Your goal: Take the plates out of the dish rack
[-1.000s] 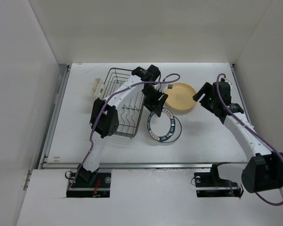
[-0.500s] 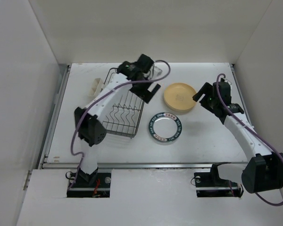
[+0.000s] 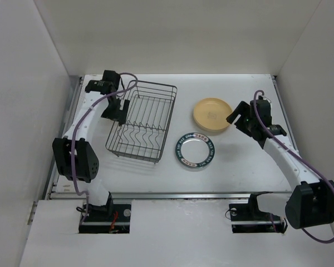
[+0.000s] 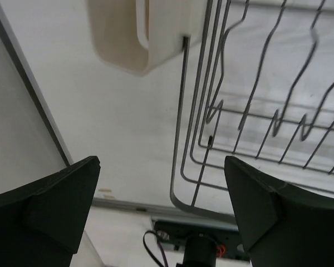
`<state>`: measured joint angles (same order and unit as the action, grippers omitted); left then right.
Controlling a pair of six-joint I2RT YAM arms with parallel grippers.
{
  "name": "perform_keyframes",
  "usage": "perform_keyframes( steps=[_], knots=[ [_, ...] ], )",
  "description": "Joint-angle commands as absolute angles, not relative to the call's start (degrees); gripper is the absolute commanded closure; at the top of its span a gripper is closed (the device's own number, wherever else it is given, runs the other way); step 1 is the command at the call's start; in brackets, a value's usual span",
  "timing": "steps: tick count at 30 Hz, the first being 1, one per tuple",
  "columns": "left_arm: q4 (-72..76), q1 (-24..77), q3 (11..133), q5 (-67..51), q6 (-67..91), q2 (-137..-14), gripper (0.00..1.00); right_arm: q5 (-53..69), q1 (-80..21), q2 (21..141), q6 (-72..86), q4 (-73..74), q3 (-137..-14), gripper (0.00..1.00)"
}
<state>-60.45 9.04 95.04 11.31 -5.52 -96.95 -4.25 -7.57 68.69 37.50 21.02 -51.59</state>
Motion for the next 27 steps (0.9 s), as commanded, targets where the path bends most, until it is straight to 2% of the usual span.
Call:
perform_keyframes(
  steps=[1,6,7,10,11,14,15,20,27],
  knots=[
    [-60.91,5.72,90.45,9.94,-5.27,-94.57,0.08,-4.57,-7.82,67.85,36.56,19.42,-51.94,0.2],
    [-58.89,1.85,86.05,8.62,-5.27,-97.37,0.24,-4.57,-7.82,67.85,36.56,18.81,-50.89,0.2],
    [-58.89,1.24,86.04,7.74,-5.27,-98.17,0.36,-4.57,-7.82,67.85,36.56,18.81,-50.89,0.2],
    [-60.29,0.0,88.49,2.04,-5.27,-102.64,0.57,-4.57,-7.82,67.85,36.56,18.81,-50.89,0.2],
    [-60.29,0.0,89.11,0.02,-5.27,-104.48,0.72,-4.57,-7.82,67.85,36.56,18.81,-50.89,0.2],
    [-61.08,0.0,89.65,-2.37,-4.75,-106.25,0.88,-5.19,-7.82,67.85,36.56,18.81,-50.89,0.2],
    [-61.61,-0.52,89.65,-3.85,-4.75,-106.78,0.98,-5.19,-7.82,67.85,36.56,18.81,-50.89,0.2],
    [-62.14,-2.8,88.51,-7.56,-2.21,-109.16,1.0,-6.24,-7.82,66.63,36.56,19.33,-50.36,0.2],
    [-59.86,-9.49,86.57,-7.56,0.79,-103.54,1.0,-9.4,-7.82,65.48,37.09,19.86,-50.36,0.2]
  ],
)
